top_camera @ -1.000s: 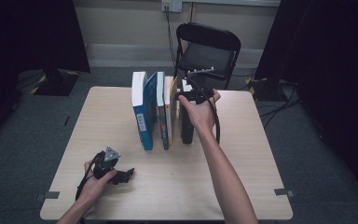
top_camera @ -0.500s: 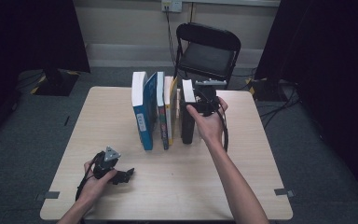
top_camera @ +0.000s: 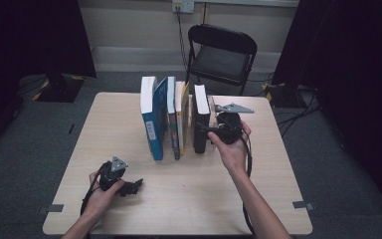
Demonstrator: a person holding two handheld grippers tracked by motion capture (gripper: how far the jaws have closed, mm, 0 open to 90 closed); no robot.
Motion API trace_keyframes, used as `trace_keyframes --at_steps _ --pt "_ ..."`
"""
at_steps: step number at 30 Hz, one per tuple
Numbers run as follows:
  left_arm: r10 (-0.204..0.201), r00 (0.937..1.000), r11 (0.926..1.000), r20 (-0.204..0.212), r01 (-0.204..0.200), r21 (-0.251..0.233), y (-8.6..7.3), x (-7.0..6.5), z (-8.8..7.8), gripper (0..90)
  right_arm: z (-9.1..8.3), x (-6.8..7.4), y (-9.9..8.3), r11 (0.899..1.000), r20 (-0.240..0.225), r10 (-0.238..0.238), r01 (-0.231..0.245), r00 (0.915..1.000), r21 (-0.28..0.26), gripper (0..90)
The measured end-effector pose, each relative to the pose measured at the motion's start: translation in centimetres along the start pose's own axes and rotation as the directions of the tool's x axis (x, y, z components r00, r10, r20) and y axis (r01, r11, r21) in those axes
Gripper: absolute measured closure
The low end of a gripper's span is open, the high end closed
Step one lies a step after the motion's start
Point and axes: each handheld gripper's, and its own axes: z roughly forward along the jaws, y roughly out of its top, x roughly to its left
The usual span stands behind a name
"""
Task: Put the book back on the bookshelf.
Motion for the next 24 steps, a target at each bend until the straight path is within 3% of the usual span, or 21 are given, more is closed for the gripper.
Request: trace_keyframes --at_steps 5,14,20,24 --pt "0.0 1.0 1.0 0.001 0.0 0.0 0.0 0.0 0.0 2.0 -0.9 -1.1 -2.6 1.0 -0.005 0.022 -0.022 0.9997 0.013 15.4" --pt "-0.002 1.0 1.0 0.003 0.002 0.001 0.0 0.1 0.0 2.0 -3.3 -3.6 -7.7 0.998 0.024 0.024 -0.025 0.9994 0.054 15.9" --pt "-0.007 1.0 1.0 0.0 0.007 0.002 0.0 0.1 0.1 0.5 -4.6 -5.1 -10.4 0.993 0.074 -0.003 -0.006 0.9972 0.114 15.9" --pt "-0.007 1.0 1.0 -0.001 0.007 0.002 0.0 0.1 0.1 0.5 -5.2 -7.0 -12.7 0.987 0.116 0.023 -0.041 0.9929 0.155 15.4"
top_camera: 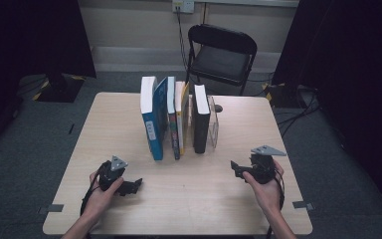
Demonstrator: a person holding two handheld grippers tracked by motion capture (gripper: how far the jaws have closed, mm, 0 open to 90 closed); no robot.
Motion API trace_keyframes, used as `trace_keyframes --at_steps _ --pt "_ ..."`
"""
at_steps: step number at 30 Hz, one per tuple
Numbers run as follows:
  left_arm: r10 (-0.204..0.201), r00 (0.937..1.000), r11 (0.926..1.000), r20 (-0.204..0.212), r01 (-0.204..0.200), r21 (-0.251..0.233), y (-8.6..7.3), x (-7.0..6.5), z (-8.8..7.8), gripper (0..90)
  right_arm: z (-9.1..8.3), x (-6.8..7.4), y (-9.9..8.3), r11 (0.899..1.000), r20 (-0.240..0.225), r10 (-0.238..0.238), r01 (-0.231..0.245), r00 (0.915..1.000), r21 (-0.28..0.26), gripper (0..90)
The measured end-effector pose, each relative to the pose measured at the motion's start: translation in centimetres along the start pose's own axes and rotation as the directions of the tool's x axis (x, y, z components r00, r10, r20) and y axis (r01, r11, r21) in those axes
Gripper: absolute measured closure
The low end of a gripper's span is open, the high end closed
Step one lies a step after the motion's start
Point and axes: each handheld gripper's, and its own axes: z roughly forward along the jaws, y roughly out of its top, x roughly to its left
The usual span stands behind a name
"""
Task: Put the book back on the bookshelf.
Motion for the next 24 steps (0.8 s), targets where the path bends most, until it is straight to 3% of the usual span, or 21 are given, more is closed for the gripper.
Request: trace_keyframes --at_steps 4,11,14,16,20,24 --pt "0.0 1.0 1.0 0.0 0.0 0.0 0.0 0.0 0.0 0.4 0.5 -1.3 -2.4 0.995 0.016 0.016 -0.017 0.9997 0.097 15.4" --pt "0.0 1.0 1.0 0.0 0.0 0.0 0.0 0.0 0.0 0.4 1.4 -2.4 -5.0 0.985 0.096 -0.026 0.009 0.9951 0.173 15.9" --pt "0.0 1.0 1.0 0.0 0.0 0.0 0.0 0.0 0.0 0.4 1.6 -2.4 -5.4 0.986 0.109 -0.027 0.009 0.9937 0.164 15.6" --pt "0.0 1.0 1.0 0.0 0.0 0.0 0.0 0.0 0.0 0.4 1.6 -2.5 -5.7 0.99 0.103 0.001 -0.015 0.9947 0.138 14.7" --pt "0.0 1.0 1.0 0.0 0.0 0.0 0.0 0.0 0.0 0.4 1.7 -2.7 -6.5 0.998 0.103 0.0 -0.007 0.9947 0.068 13.8" --pt "-0.001 1.0 1.0 -0.001 0.001 0.001 0.0 0.0 0.0 0.2 1.7 -2.7 -6.5 0.998 0.105 0.002 -0.009 0.9945 0.068 13.7"
